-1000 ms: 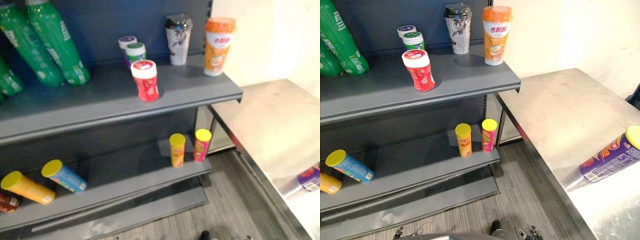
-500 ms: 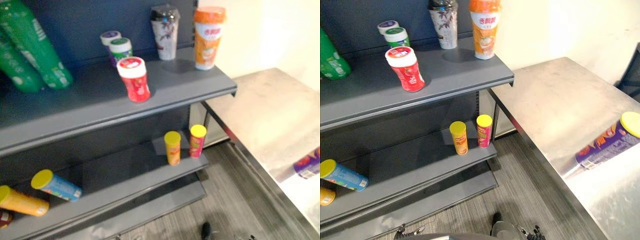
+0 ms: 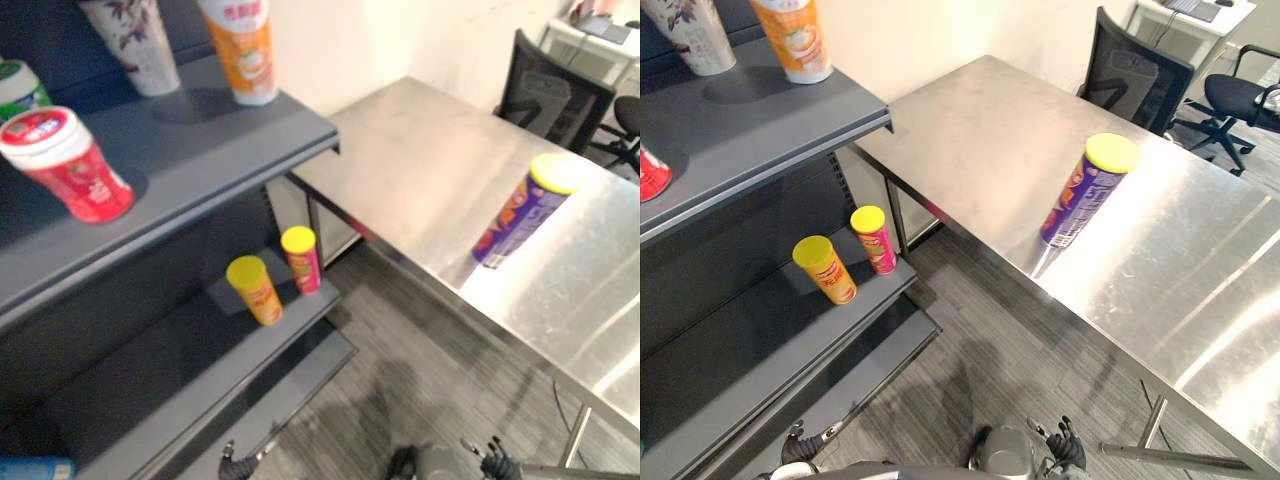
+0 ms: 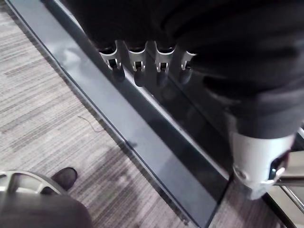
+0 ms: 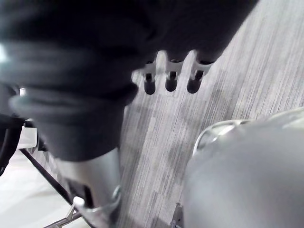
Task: Put the gum and the chips on the shelf.
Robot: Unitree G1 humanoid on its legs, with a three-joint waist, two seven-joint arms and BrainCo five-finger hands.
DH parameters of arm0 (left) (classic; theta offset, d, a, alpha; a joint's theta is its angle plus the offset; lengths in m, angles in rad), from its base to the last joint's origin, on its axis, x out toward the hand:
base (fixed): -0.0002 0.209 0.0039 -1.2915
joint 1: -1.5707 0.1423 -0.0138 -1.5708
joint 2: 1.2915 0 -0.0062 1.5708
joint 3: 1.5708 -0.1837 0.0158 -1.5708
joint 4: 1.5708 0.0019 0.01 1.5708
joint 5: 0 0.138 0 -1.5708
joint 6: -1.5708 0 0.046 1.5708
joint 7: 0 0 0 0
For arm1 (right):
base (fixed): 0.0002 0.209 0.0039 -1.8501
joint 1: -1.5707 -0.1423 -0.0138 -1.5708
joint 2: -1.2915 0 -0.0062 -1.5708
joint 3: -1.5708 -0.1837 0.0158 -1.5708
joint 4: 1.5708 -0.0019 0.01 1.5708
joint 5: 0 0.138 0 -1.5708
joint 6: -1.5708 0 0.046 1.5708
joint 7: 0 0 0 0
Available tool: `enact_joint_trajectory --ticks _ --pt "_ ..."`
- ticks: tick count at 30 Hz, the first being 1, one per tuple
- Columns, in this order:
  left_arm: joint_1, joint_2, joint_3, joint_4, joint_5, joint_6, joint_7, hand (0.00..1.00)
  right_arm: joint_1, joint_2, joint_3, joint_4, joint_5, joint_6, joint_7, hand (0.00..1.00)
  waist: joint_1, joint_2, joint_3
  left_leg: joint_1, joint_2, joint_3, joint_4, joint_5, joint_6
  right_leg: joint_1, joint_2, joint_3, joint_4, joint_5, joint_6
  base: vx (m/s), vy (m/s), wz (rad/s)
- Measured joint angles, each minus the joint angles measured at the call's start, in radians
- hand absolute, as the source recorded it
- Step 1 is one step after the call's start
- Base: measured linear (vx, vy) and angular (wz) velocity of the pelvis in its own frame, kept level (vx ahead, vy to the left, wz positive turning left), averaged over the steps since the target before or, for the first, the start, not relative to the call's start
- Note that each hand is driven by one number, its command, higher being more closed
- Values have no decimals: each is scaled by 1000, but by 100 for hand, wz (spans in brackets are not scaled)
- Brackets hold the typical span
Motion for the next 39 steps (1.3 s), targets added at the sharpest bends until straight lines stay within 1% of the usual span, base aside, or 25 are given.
enact_joint_trajectory --ticks 1,2,3,4,6,7,9,11,13,15,16,17,18,19,21,23,26,27,28,29,31,32,35,38,39 --pt "2 -1 9 0 -2 0 0 0 -5 -1 10 -2 -1 -8 4 0 0 2 0 0 10 18 12 0 -1 23 34 14 -74 6 8 -29 -205 -82" --pt "0 -5 9 0 -2 4 0 0 -14 -1 19 1 1 -11 7 0 -6 9 6 0 23 36 32 0 -1 54 69 31 -168 18 6 -68 -196 -77" --pt "0 -9 7 0 -2 6 0 0 -10 -7 18 0 0 -9 1 0 -13 21 3 0 34 37 34 11 -14 69 94 43 -215 42 -1 -68 -121 -52" --pt "-1 -10 6 0 -2 6 0 0 -7 -9 18 0 0 -7 1 0 -13 23 2 1 36 37 34 14 -18 73 100 46 -226 46 -2 -133 -101 -32" --pt "-7 -12 -13 0 -3 7 -4 0 8 -12 18 -1 0 6 -12 0 -15 31 -4 0 49 36 32 23 -32 86 136 58 -286 71 -11 -148 -97 -20" --pt "-9 -11 -17 -1 -3 7 -5 0 9 -13 16 -1 0 8 -16 0 -17 29 -3 0 54 36 31 24 -34 86 142 60 -296 74 -12 -130 -77 -5" --pt "-11 -3 -25 0 -2 7 -5 0 10 -10 4 -1 1 27 -26 0 -33 27 -3 -7 65 36 30 32 -47 84 159 62 -315 85 -24 -128 -58 -3" --pt "-12 -2 -29 0 -2 7 -3 0 17 -9 -4 -1 1 33 -32 0 -38 29 -2 -11 74 36 33 37 -49 81 164 65 -315 85 -24 -101 -19 -3" --pt "-17 -2 -34 0 -1 7 -3 0 27 -8 -13 -1 1 33 -36 0 -40 32 0 -12 81 38 48 39 -49 76 163 67 -306 78 -33 -115 23 -6" --pt "-26 -1 -34 0 0 6 -4 0 29 -8 -25 -1 1 33 -40 0 -42 32 7 -23 105 35 125 40 -47 59 152 84 -271 52 -43 -121 24 -20" --pt "-27 -1 -33 0 0 6 -5 0 30 -8 -31 0 1 33 -43 0 -47 32 7 -31 111 13 159 41 -47 58 150 92 -263 44 -45 -60 -32 -35" --pt "-22 -1 -28 -1 -2 5 -5 0 29 -10 -41 0 1 33 -53 0 -50 31 7 -49 122 -62 230 48 -35 51 143 126 -235 35 -42 -42 -31 -56" --pt "-18 -2 -22 -3 -4 -2 -5 0 25 -16 -42 1 1 33 -58 0 -48 22 9 -77 117 -142 279 60 -15 45 135 163 -219 28 -46 -23 -8 -106" --pt "-14 -5 -23 -2 -12 -9 -3 0 12 -26 -42 7 -1 32 -58 0 -43 20 13 -84 75 -265 249 39 -19 37 128 225 -219 26 -48 -13 36 -126" --pt "-12 -7 -27 0 -13 -16 -4 0 -8 -51 -41 34 -1 31 -57 0 -49 26 10 -89 14 -391 167 23 -25 27 119 304 -227 30 -41 2 46 -117" --pt "-12 -14 -31 -1 -13 -17 -4 0 -3 -62 -41 46 -2 31 -57 0 -50 33 6 -97 -13 -453 106 25 -30 31 116 341 -243 35 -33 15 62 -75" --pt "-11 -17 -31 -1 -13 -16 -8 0 7 -64 -38 46 -1 25 -57 0 -51 47 -2 -132 -34 -540 21 27 -32 30 119 374 -271 52 -7 40 127 -59" --pt "-8 -21 -31 0 -13 -17 -8 0 12 -64 -37 46 -1 24 -57 0 -51 56 -7 -140 -38 -572 -9 31 -37 28 125 390 -275 60 4 70 152 -55" --pt "-2 -34 -31 4 -11 -17 -8 0 14 -80 -35 49 -1 23 -57 0 -51 81 -11 -138 -40 -611 -47 38 -42 27 142 413 -275 69 18 97 215 -64" --pt "4 -53 -34 13 -10 -18 -8 0 14 -93 -32 50 -1 21 -57 0 -51 117 -17 -139 -26 -634 -57 48 -41 26 168 420 -273 74 27 141 275 -84" --pt "12 -54 -32 34 -11 -24 -5 0 12 -78 -28 71 -3 15 -55 0 -35 109 -37 -138 -33 -596 -19 12 -39 37 158 442 -291 90 47 155 231 -64" --pt "12 -49 -39 36 -9 -25 -5 0 19 -67 -18 75 -5 5 -55 0 -37 108 -44 -129 -44 -579 -8 6 -32 50 144 447 -295 101 47 187 211 -26" --pt "3 -34 -62 36 0 -24 -4 0 36 -51 -16 84 -33 0 -59 0 -34 91 -47 -106 -78 -580 -12 5 -28 53 115 447 -293 96 56 187 161 -7" --pt "0 -31 -64 39 1 -24 -4 0 34 -49 -41 112 -30 -21 -68 0 -38 93 -49 -88 -98 -606 -8 5 -28 92 96 427 -311 94 64 151 69 10" --pt "0 -32 -64 39 1 -24 -4 0 34 -48 -45 122 -24 -22 -78 0 -33 92 -49 -78 -100 -606 -8 5 -27 107 94 422 -316 94 64 132 40 5"
